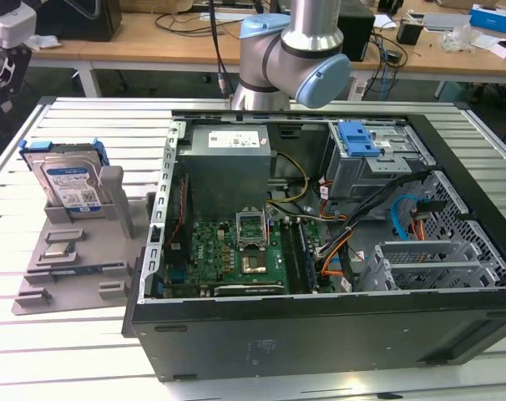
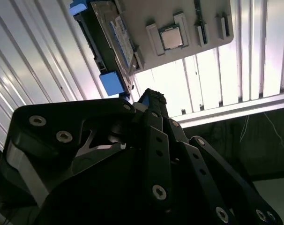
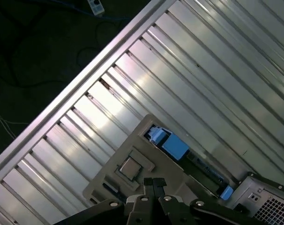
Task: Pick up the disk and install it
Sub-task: 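Pick up the disk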
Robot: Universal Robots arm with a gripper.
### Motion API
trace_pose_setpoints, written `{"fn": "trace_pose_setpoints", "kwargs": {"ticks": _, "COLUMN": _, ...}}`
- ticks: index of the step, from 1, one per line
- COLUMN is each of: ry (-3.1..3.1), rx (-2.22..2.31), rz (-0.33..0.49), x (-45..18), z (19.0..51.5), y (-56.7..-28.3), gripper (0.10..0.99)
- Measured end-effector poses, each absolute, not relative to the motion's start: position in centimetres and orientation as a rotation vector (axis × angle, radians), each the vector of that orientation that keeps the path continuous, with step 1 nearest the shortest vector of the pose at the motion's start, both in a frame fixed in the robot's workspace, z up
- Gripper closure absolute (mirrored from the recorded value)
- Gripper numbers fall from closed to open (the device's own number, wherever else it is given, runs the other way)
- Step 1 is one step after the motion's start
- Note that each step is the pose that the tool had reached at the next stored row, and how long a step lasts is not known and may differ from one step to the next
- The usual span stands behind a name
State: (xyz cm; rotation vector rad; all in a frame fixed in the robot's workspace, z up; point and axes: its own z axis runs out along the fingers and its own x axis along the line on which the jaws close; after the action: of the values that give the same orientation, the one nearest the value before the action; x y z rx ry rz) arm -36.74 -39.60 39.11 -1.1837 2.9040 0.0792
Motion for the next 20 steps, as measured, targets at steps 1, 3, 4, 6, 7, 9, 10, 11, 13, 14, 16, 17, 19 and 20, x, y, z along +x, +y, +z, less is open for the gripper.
{"fn": "trace_pose_setpoints", "kwargs": {"ticks": 1, "ry": 2.893, "rx": -1.212, "rz": 0.079, "x": -36.74, "z": 39.11, "y": -39.6, "gripper": 0.98}}
{"fn": "trace_pose_setpoints", "kwargs": {"ticks": 3, "ry": 2.872, "rx": -1.263, "rz": 0.079, "x": -36.74, "z": 39.12, "y": -39.6, "gripper": 0.98}}
{"fn": "trace_pose_setpoints", "kwargs": {"ticks": 4, "ry": 2.865, "rx": -1.279, "rz": 0.079, "x": -36.74, "z": 39.11, "y": -39.6, "gripper": 0.98}}
{"fn": "trace_pose_setpoints", "kwargs": {"ticks": 6, "ry": 2.832, "rx": -1.353, "rz": 0.08, "x": -36.74, "z": 39.11, "y": -39.6, "gripper": 0.98}}
{"fn": "trace_pose_setpoints", "kwargs": {"ticks": 7, "ry": 2.825, "rx": -1.369, "rz": 0.08, "x": -36.74, "z": 39.11, "y": -39.6, "gripper": 0.98}}
{"fn": "trace_pose_setpoints", "kwargs": {"ticks": 9, "ry": 2.801, "rx": -1.419, "rz": 0.08, "x": -36.74, "z": 39.11, "y": -39.6, "gripper": 0.98}}
{"fn": "trace_pose_setpoints", "kwargs": {"ticks": 10, "ry": 2.793, "rx": -1.436, "rz": 0.08, "x": -36.74, "z": 39.11, "y": -39.6, "gripper": 0.98}}
{"fn": "trace_pose_setpoints", "kwargs": {"ticks": 11, "ry": 2.779, "rx": -1.463, "rz": 0.08, "x": -36.74, "z": 39.11, "y": -39.6, "gripper": 0.98}}
{"fn": "trace_pose_setpoints", "kwargs": {"ticks": 13, "ry": 2.751, "rx": -1.517, "rz": 0.08, "x": -36.74, "z": 39.11, "y": -39.61, "gripper": 0.98}}
{"fn": "trace_pose_setpoints", "kwargs": {"ticks": 14, "ry": 2.735, "rx": -1.548, "rz": 0.08, "x": -36.74, "z": 39.11, "y": -39.6, "gripper": 0.98}}
{"fn": "trace_pose_setpoints", "kwargs": {"ticks": 16, "ry": 2.719, "rx": -1.577, "rz": 0.08, "x": -36.74, "z": 39.11, "y": -39.6, "gripper": 0.98}}
{"fn": "trace_pose_setpoints", "kwargs": {"ticks": 17, "ry": 2.705, "rx": -1.601, "rz": 0.08, "x": -36.74, "z": 39.11, "y": -39.6, "gripper": 0.98}}
{"fn": "trace_pose_setpoints", "kwargs": {"ticks": 19, "ry": 2.681, "rx": -1.643, "rz": 0.08, "x": -36.74, "z": 39.11, "y": -39.6, "gripper": 0.98}}
{"fn": "trace_pose_setpoints", "kwargs": {"ticks": 20, "ry": 2.672, "rx": -1.658, "rz": 0.08, "x": -36.74, "z": 39.11, "y": -39.6, "gripper": 0.98}}
